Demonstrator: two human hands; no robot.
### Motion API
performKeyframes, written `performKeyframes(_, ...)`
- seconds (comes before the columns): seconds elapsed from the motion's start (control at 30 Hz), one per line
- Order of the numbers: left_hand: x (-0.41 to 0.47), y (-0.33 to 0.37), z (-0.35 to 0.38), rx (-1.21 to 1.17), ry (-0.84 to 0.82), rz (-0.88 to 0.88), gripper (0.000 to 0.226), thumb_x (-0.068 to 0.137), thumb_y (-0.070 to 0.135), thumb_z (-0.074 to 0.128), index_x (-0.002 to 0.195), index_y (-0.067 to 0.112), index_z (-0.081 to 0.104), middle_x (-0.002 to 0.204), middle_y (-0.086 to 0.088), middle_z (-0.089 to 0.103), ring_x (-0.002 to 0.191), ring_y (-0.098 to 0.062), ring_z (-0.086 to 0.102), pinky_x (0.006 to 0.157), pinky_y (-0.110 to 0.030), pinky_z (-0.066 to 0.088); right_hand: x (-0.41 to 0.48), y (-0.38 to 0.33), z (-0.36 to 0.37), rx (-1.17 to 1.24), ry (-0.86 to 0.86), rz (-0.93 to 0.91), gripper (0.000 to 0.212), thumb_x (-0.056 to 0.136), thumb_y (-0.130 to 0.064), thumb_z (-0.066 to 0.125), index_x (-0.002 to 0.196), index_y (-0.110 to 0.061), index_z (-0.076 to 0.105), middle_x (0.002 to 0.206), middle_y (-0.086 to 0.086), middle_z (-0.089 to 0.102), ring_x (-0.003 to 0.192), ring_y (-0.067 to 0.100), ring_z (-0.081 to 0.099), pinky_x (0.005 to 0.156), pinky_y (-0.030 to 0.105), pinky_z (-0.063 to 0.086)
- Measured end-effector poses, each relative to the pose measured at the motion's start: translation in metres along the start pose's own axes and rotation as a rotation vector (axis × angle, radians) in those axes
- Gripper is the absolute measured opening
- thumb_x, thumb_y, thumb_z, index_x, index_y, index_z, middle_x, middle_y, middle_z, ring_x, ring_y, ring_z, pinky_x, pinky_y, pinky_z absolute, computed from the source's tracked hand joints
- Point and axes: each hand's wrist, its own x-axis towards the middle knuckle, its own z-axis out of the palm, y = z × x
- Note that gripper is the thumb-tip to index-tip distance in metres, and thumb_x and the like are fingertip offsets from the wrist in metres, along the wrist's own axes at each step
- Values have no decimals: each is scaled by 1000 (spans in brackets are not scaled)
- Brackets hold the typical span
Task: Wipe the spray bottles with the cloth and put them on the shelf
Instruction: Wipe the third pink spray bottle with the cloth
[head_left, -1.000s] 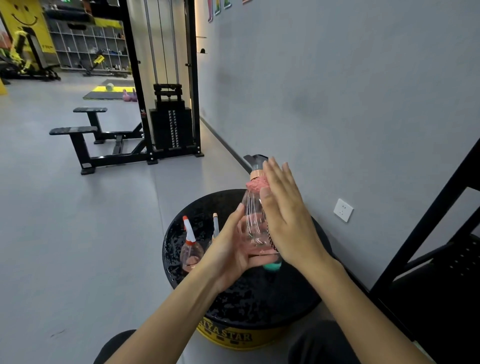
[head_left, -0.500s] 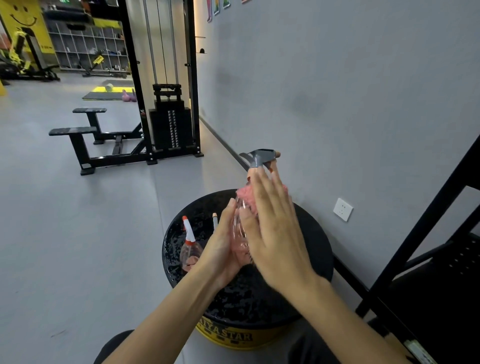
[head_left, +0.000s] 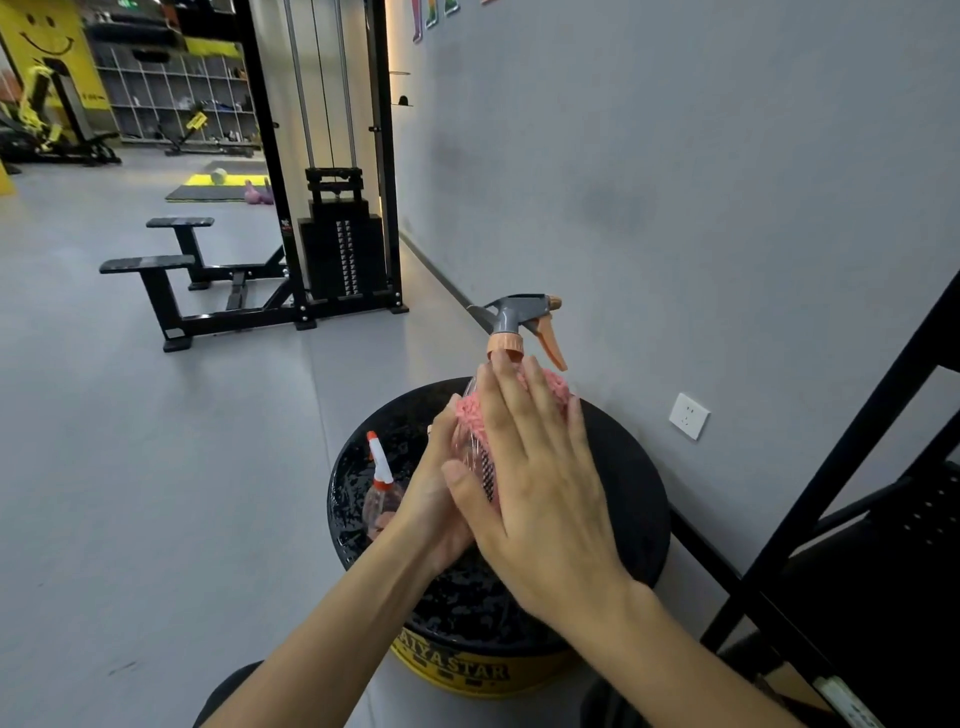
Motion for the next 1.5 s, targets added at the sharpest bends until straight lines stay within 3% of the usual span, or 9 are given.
performKeyframes(0.1,-3,-3,6,34,-12,-29,47,96,53,31,96,41,76,108,5,75,97,-14,72,75,-35,61,23,8,-8,30,25,20,68,98,-54,16,155,-21,-1,163,-3,-7,148,11,-17,122,42,-3)
performKeyframes(0.2,-5,-2,10,22,9,-45,54,72,66,44,110,36,70,115,-2,73,96,-21,72,63,-38,60,37,13,-11,74,7,46,72,95,-59,10,155,-19,4,163,-4,-2,147,7,-17,121,35,-8)
performKeyframes(0.33,-1,-1,9,-2,56,-9,53,101,45,26,92,33,77,95,9,77,88,-7,73,65,-23,58,16,5,-9,76,-9,4,67,100,-50,20,154,-20,-6,162,-4,-13,147,9,-20,122,39,-2)
performKeyframes(0.5,-1,-1,5,32,33,-4,45,103,41,26,101,20,65,85,5,77,78,-5,73,60,-16,55,-10,-3,0,19,25,-51,65,100,-46,21,155,-17,3,163,-1,-2,150,15,-10,119,44,2)
performKeyframes(0.8,-7,-5,7,18,3,-104,48,97,57,28,107,36,71,108,0,75,86,-17,74,53,-35,58,36,18,-10,185,-4,50,65,99,-51,15,155,-21,8,163,-7,2,146,3,-15,122,36,1)
performKeyframes(0.93,-2,0,2,-47,76,-71,50,100,51,29,113,27,71,111,-2,74,99,-17,71,78,-32,60,11,3,-7,104,-7,-6,61,101,-42,15,154,-20,-6,162,-5,-12,147,7,-19,122,38,-3)
performKeyframes(1.07,-2,1,1,-69,49,-45,49,104,40,27,110,18,69,98,-1,77,91,-11,73,69,-22,58,-4,-2,-1,46,-3,-27,63,100,-43,14,155,-18,-4,163,-3,-10,148,11,-17,120,40,-2)
performKeyframes(1.33,-7,-5,8,-18,-8,-126,48,96,57,30,104,34,72,105,-3,75,81,-19,74,54,-36,59,40,17,-13,224,-17,113,73,93,-59,6,155,-23,2,163,-9,-5,146,4,-18,122,36,-2)
performKeyframes(1.5,-1,0,2,-105,56,-65,52,100,47,31,103,21,76,105,-4,75,94,-15,73,76,-28,60,3,-3,-7,104,-7,21,63,100,-43,15,154,-21,-8,162,-6,-16,146,8,-21,121,40,-3)
